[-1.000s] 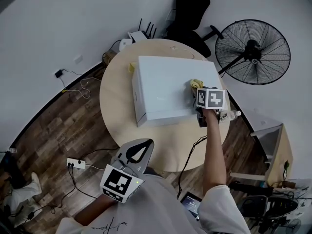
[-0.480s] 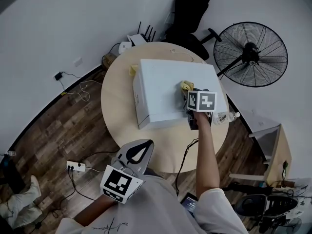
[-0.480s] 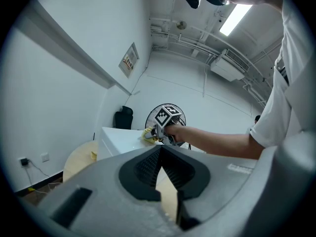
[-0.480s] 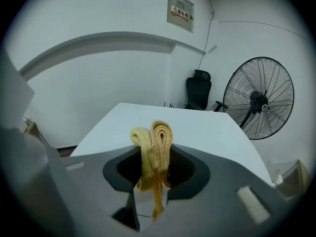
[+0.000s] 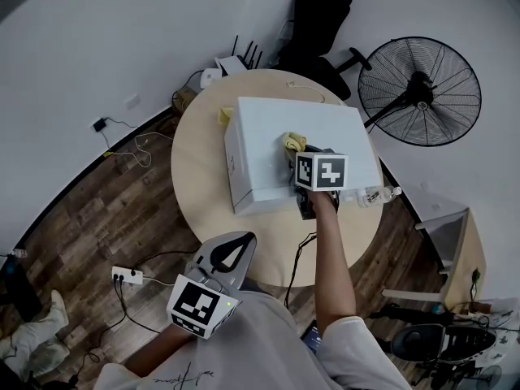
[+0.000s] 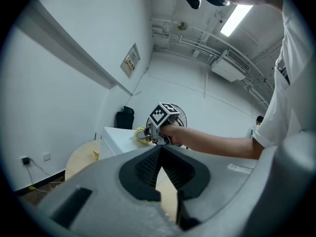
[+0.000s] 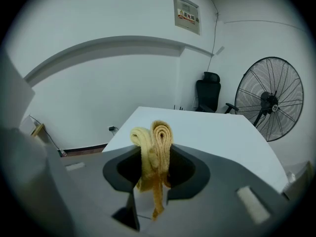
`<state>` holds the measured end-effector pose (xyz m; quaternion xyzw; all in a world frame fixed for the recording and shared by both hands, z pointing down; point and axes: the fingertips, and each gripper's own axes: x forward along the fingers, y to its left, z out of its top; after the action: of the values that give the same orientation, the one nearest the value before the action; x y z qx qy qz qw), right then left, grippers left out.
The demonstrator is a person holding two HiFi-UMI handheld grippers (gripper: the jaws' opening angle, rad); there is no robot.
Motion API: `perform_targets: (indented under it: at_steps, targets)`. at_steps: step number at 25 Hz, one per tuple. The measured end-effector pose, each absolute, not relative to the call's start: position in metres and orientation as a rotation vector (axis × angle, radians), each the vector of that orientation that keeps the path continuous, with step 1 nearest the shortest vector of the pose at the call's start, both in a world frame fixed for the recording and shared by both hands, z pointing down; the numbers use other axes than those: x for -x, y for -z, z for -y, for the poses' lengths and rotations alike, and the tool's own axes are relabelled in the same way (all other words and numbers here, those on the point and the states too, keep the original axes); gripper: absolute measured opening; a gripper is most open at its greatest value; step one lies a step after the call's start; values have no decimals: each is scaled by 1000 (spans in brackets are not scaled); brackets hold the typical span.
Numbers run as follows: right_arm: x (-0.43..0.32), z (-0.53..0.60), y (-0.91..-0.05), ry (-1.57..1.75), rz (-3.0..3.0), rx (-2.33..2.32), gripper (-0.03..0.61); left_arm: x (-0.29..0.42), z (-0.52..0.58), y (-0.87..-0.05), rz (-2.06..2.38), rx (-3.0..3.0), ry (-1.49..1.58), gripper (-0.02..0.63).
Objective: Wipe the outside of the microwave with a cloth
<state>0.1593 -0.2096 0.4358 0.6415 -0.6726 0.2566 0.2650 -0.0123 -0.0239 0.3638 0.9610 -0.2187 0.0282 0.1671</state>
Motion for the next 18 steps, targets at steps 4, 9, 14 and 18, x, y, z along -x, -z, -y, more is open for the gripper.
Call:
perform_targets:
  at_steps: [4,9,14,18]
  targets:
    - [-144,212,-436,-686,1846,-1694,129,14,23,-365,634,-2729,-86,-11]
    - [-121,214,-435,-700,1901,-1636,129,16,22,-365,649,-2719,-87,-11]
    - [-90,217,-434,-661,1954,-1574,129,17,23,-365,677,-2723,-83,-11]
    - [-70,214,-435,-633,1999,-1514,129,15,24,-365,696,-2715,-73,-11]
